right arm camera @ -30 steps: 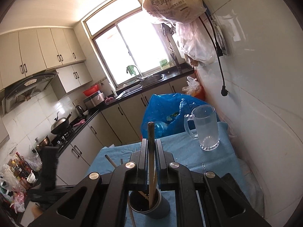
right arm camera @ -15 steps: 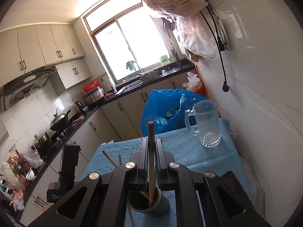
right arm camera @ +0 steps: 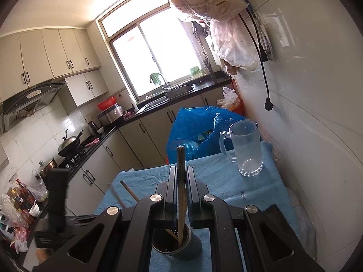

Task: Organize utensils
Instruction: 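Push the held chopsticks down into the black cup with both grippers, then open both grippers and release the chopsticks into the black cup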

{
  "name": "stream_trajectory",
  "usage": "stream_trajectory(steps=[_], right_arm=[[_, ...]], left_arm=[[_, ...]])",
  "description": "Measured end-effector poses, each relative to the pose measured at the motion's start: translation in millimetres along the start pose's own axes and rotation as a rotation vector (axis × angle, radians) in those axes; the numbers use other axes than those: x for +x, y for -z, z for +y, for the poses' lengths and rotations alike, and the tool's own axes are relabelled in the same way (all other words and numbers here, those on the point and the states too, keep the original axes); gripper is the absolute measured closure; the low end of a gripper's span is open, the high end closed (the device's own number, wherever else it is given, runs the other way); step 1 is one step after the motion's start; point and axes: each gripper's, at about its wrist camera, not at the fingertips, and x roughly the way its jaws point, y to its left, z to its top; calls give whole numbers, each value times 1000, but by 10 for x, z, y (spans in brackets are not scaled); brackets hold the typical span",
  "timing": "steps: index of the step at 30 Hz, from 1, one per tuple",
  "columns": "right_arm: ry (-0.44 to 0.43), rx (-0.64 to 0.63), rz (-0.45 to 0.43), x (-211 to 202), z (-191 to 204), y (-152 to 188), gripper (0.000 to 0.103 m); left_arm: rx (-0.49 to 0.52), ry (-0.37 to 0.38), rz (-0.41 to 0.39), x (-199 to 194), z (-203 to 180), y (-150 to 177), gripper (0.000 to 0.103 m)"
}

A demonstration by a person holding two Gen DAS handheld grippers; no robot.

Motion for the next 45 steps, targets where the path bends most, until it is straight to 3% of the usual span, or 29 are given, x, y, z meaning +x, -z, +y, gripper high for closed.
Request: stream_trajectory(steps=[14,19,27,32,33,35,37,42,44,45], right_arm=[[3,0,5,22,22,25,95],[5,4,18,75,10,48,95],[10,-7,57,201,19,127,95],[-9,-2,84,237,12,140,94],[-10,-3,86,232,15,137,92],[-5,-4,81,204,20,126,86],[-6,-2,71,151,21,105,80],[-4,16,14,-115,41,39,65],[6,14,-14,-248,66,36,51],[11,13,-29,-325,79,49,38]], left_arm=[[46,22,-145,-915,-198,-231,96],[33,36,-133,-763,-253,-268,96],[7,34,-48,-366,-221,-192,96],[-6,27,-49,-304,-155,-175,95],[-12,27,-55,-325,-139,-176,93],[-21,26,-72,-377,-91,-172,75],[-25,12,-113,-502,-64,-151,64],[-68,-15,-185,-813,60,-44,49],[-81,-45,-222,-963,128,56,36],[-84,-64,-242,-1038,166,122,35]])
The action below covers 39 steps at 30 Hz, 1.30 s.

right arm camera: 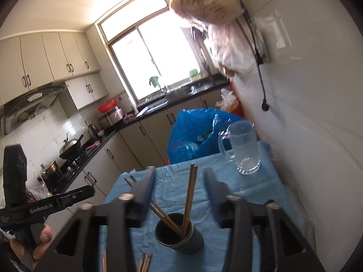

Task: Organize utensils
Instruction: 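Open both grippers and release the chopsticks into the black cup, then lower the right gripper onto a chopstick while the left gripper hovers over others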

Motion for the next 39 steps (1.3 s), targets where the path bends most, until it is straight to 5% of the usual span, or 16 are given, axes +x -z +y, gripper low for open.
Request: stream_trajectory(steps=[3,12,18,24,39], right_arm=[[20,-13,-40,-217,51,98,17],[69,-147,-5,-385,391,927,2],[73,-205,85,-105,549,1526,2],[150,-194,178,281,531,2029,2],[210,-215,280,558,507,2319,3]], left_arm=[[-8,-56,-46,-201,135,157,30],[-53,-187,-43,-411,744,1007,22],[-104,-363,26,-290,1230,1701,22],[-188,-439,66,-158,1587,2169,22],[-223,-464,128,110,1856,2477,22]])
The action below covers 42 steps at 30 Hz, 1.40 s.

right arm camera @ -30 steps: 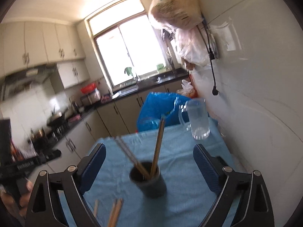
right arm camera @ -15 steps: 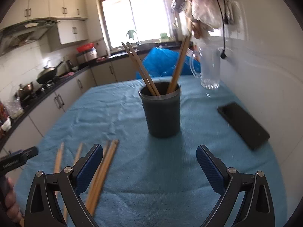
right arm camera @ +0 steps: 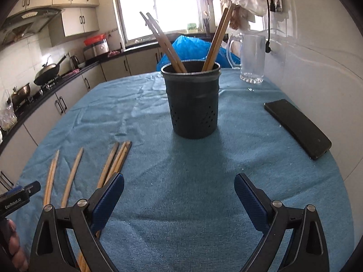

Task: Organize utensils
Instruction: 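Lower the right gripper onto a chopstick while the left gripper hovers over others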

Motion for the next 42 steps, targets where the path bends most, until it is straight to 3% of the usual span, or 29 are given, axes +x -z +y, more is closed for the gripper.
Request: stream_trajectory(steps=[5,15,23,25,28,33,38,42], right_arm=[[13,-26,31,60,68,-8,13],[-53,-76,96,83,378,-169,36],[-60,-126,129,182,615,-264,43],[-50,-129,157,270,643,-290,62],[-68,-97,210,394,611,-324,73],[-152,-44,260,486,581,-418,83],[-249,-51,303,578,755,-502,83],[-262,-60,360,791,874,-556,82]], left_arm=[[-43,13,11,35,79,-20,22],[-60,31,9,28,118,-10,22],[-68,46,4,30,153,-12,22],[-69,49,7,25,163,-9,22],[-74,54,6,23,174,-6,22],[-75,55,7,31,176,-10,22],[-78,57,7,29,189,-9,22],[-78,62,6,26,184,0,22]])
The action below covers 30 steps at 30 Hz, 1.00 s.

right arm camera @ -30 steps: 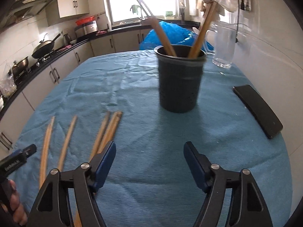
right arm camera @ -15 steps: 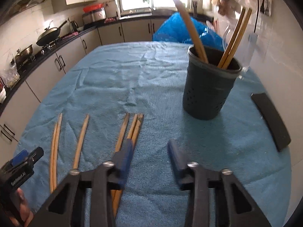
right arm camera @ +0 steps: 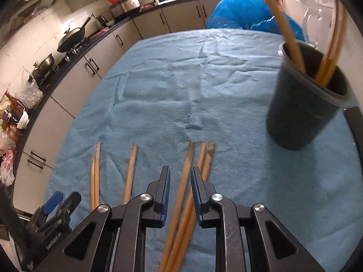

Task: Organize utensils
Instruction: 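Lower the right gripper onto a chopstick while the left gripper hovers over others, then close the right gripper on a chopstick while the left gripper grasps another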

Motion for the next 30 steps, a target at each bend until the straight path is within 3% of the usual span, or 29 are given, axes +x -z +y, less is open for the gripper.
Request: stream_trajectory(steps=[9,16,19,25,28,30], right_arm=[[71,16,93,342,30,-221,83],[132,-61,95,415,112,-259,83],[163,-131,91,433,198,-225,93],[42,-98,9,134,120,-75,94],[-4,-61,-69,-159,48,-22,94],[-25,-43,-128,-385,-6,28,94]], left_arm=[[-5,18,3,10,11,-2,22],[7,14,11,15,-25,-3,22],[16,16,24,8,-34,-15,22],[75,47,51,-79,-154,-153,22],[90,99,70,-114,-301,-322,22],[116,172,128,-66,-478,-451,26]])
